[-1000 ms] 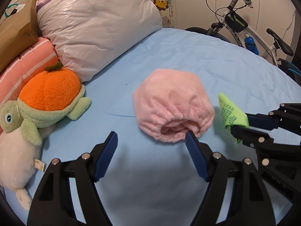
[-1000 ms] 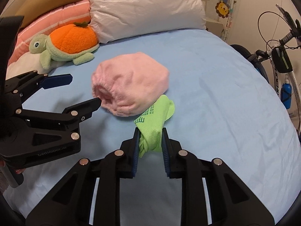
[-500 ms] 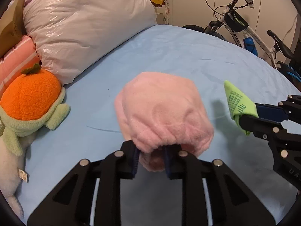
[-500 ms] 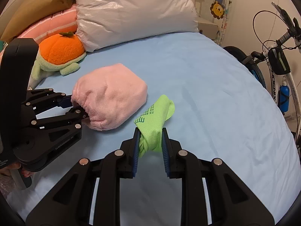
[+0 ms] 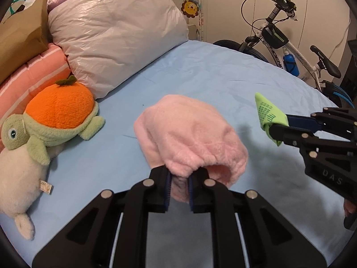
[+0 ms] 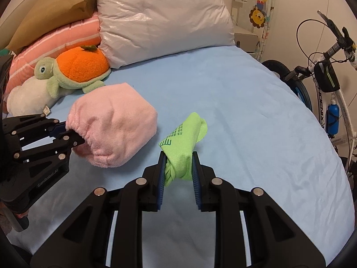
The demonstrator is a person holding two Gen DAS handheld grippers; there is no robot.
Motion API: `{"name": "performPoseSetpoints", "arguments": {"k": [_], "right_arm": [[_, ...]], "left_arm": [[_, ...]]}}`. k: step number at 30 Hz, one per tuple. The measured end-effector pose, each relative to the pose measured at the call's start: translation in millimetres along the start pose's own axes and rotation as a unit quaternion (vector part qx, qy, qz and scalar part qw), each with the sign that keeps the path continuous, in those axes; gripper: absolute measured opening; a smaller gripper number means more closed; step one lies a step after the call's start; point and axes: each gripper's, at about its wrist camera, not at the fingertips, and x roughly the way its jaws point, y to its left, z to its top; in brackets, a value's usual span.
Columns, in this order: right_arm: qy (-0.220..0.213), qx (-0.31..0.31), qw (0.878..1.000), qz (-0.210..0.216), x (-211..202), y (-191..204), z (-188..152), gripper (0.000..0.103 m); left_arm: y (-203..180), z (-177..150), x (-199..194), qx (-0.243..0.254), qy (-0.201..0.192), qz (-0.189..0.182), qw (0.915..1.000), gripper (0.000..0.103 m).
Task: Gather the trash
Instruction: 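Carry the green sock and pink cap over the grey bin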
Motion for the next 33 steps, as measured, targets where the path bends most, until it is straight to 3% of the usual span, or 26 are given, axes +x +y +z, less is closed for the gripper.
{"name": "performPoseSetpoints", "arguments": {"k": [9, 17, 24, 33], "right_arm": [[-0.021, -0.007, 1.000, 0.015, -53.5, 21.7, 0.4, 0.020], [-0.038, -0.008, 0.999, 0.024, -121.3, 30.4, -15.6, 0.020], [-0.059, -0.007, 0.998, 0.015, -194.1, 17.9, -47.1, 0.020], [-0.080, 0.023, 0.996, -0.016, -282.3, -37.5, -104.5, 0.020]], "left_arm": [[3.8, -18.7, -82.1, -0.002, -0.016, 0.012, 0.9998, 0.013], [-18.3, -37.7, -158.9, 0.015, -0.032, 0.015, 0.9993, 0.013], [-71.2, -52.4, -223.9, 0.051, -0.058, 0.003, 0.9970, 0.013], [-173.7, -60.1, -276.6, 0.104, -0.085, -0.053, 0.9895, 0.013]]}}
